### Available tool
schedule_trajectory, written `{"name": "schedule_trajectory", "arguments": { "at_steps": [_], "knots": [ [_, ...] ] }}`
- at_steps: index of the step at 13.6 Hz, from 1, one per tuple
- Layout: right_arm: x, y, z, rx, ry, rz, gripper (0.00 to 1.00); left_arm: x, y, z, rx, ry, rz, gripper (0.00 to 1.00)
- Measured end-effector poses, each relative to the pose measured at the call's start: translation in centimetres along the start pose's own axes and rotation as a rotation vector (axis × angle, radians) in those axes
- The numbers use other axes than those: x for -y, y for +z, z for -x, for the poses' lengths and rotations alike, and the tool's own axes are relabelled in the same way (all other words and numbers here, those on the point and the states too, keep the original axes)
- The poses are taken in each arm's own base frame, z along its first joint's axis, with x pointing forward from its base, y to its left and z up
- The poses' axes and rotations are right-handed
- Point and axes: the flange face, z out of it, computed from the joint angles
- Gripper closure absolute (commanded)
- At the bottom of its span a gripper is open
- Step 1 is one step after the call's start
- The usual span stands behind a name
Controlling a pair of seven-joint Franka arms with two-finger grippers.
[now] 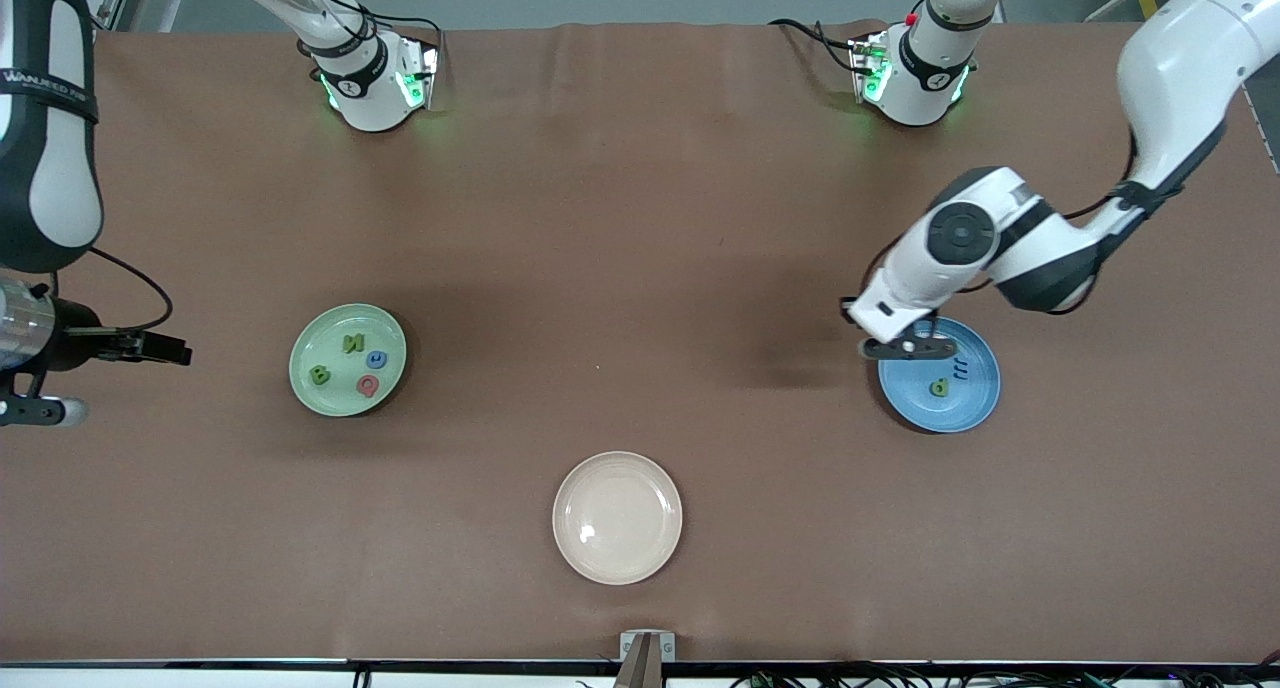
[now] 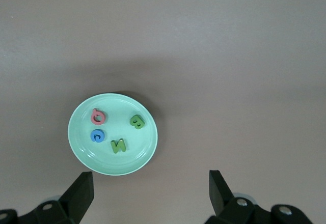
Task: Sort upper and lower case letters into plates
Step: 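Lower the blue x onto the blue plate with the left gripper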
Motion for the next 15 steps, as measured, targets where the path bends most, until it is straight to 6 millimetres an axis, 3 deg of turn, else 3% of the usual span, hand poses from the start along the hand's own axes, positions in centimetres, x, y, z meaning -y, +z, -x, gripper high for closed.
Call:
{"name": "schedule_trajectory", "arguments": {
  "at_steps": [3, 6, 9, 13, 14, 15],
  "knots": [
    [0.3, -0.5, -0.1, -0.011, -0.006, -0.002, 0.00, 6.2, 1.2, -0.3, -0.027, 0.037, 0.014, 0.94],
    [2.1, -0.8, -0.1, -0.011, -0.013, -0.002, 0.00, 8.5, 3.2, -0.8, -0.079, 0.054, 0.011, 0.91],
    [4.2, -0.8, -0.2, -0.010, -0.026, 0.003, 0.00, 8.8, 5.8, -0.9, -0.104, 0.074, 0.024, 0.91],
    [3.6, -1.8, -0.4, -0.034, -0.016, 0.006, 0.00, 6.9, 7.4, -0.9, -0.100, 0.106, 0.029, 0.89],
    [3.5, -2.6, -0.5, -0.049, -0.015, 0.006, 0.00, 6.8, 7.3, -1.0, -0.102, 0.108, 0.028, 0.84],
    [3.4, -3.2, -0.5, -0.060, -0.013, 0.006, 0.00, 6.8, 7.3, -1.1, -0.102, 0.108, 0.027, 0.71]
  ]
}}
